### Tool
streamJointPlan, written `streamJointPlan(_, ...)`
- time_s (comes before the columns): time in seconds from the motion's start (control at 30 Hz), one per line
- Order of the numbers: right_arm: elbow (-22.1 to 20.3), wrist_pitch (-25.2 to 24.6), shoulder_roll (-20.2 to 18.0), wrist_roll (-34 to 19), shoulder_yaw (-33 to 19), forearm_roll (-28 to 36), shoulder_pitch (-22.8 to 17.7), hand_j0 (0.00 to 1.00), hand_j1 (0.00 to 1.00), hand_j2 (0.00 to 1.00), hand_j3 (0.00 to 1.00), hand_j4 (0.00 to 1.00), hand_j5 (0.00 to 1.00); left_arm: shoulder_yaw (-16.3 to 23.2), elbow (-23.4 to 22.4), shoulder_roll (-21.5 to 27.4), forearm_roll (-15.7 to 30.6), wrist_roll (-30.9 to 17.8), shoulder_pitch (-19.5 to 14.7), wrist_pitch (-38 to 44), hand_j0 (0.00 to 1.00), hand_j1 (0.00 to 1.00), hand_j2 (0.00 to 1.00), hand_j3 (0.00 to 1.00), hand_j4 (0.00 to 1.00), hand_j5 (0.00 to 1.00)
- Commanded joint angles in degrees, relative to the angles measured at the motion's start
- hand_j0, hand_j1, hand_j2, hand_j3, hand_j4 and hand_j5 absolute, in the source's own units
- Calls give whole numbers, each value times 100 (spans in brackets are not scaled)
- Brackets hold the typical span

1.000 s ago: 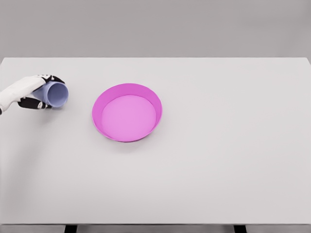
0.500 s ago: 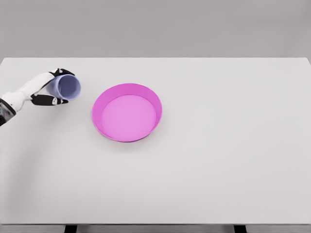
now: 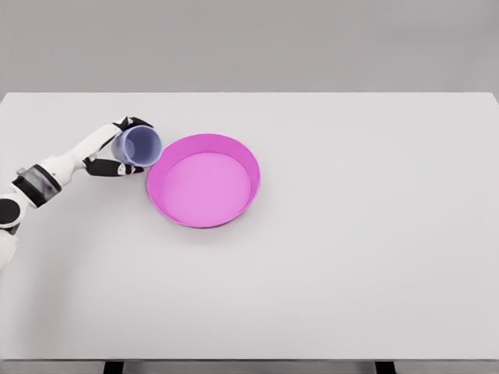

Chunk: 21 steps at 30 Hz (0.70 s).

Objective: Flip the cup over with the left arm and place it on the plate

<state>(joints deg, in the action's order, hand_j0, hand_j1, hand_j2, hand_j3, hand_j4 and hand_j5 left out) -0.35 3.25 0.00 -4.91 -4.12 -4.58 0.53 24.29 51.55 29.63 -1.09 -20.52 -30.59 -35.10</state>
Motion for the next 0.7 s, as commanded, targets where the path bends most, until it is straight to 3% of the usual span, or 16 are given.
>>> streamJointPlan(0.0,0,0,0,-1,-1,1,0,100,100,100,100,100,100,50,4,-1,267,4,0,10,50,50,50,50,50,50)
streamJointPlan(0.67,0,0,0,-1,-1,1,0,100,100,100,100,100,100,50,65,26,1410,4,44,10,45,45,45,45,45,45)
